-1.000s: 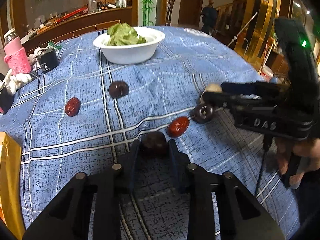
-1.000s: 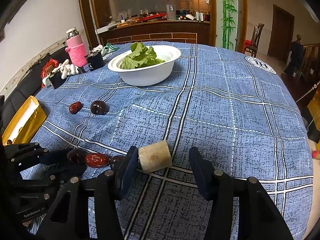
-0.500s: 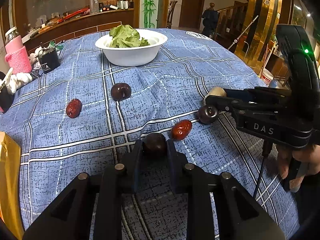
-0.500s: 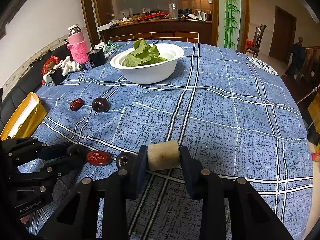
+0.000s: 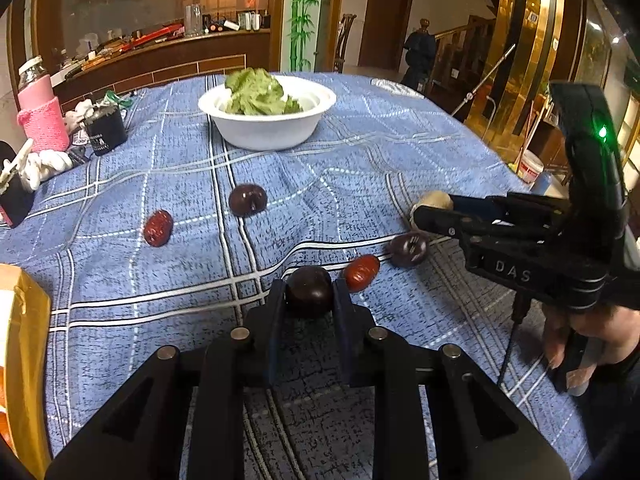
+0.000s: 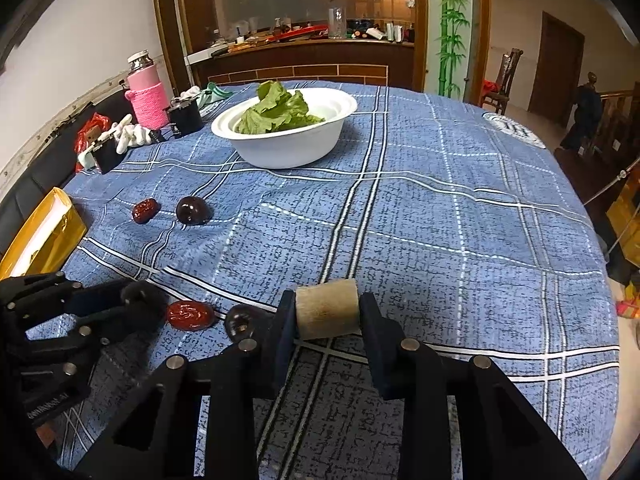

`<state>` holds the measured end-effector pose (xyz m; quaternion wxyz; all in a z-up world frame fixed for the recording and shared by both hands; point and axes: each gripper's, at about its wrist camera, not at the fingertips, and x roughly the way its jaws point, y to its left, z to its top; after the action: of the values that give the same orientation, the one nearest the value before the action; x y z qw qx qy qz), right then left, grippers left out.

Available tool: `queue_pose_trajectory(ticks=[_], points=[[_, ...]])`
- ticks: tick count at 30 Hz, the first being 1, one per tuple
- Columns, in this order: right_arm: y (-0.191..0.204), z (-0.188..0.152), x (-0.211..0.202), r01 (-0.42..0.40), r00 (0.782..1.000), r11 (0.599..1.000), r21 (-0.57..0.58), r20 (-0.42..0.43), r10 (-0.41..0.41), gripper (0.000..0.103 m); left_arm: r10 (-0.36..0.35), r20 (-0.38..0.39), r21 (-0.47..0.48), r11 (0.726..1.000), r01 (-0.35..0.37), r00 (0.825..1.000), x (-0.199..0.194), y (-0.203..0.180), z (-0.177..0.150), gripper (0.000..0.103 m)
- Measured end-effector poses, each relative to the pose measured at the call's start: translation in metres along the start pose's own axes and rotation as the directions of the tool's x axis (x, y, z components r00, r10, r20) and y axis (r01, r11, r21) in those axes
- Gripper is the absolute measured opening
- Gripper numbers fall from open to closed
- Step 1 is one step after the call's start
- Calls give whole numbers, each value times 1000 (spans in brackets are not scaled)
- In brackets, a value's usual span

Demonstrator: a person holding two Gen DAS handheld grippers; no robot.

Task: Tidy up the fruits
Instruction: 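Lift the plum with the left tool while the right tool lifts the pale piece toward the tray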

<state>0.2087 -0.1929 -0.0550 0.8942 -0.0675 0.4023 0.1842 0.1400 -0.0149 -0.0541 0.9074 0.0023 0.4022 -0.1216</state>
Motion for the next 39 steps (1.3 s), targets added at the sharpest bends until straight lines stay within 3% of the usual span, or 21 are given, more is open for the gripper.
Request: queue_pose_trajectory(ticks=[10,27,39], points=[[11,-3,-37,34,997,998,44,61,-36,33,17,35,-42,999,-15,999,-35,4,-4,19],[43,-46,-79,37,998,995,90,48,-42,33,94,53,-122,989,-87,994,-97,30,-48,20],[144,-44,-97,-68,994,997,-30,80,70,33,256,42,-245,940,-239,966,-148,80,-81,20]])
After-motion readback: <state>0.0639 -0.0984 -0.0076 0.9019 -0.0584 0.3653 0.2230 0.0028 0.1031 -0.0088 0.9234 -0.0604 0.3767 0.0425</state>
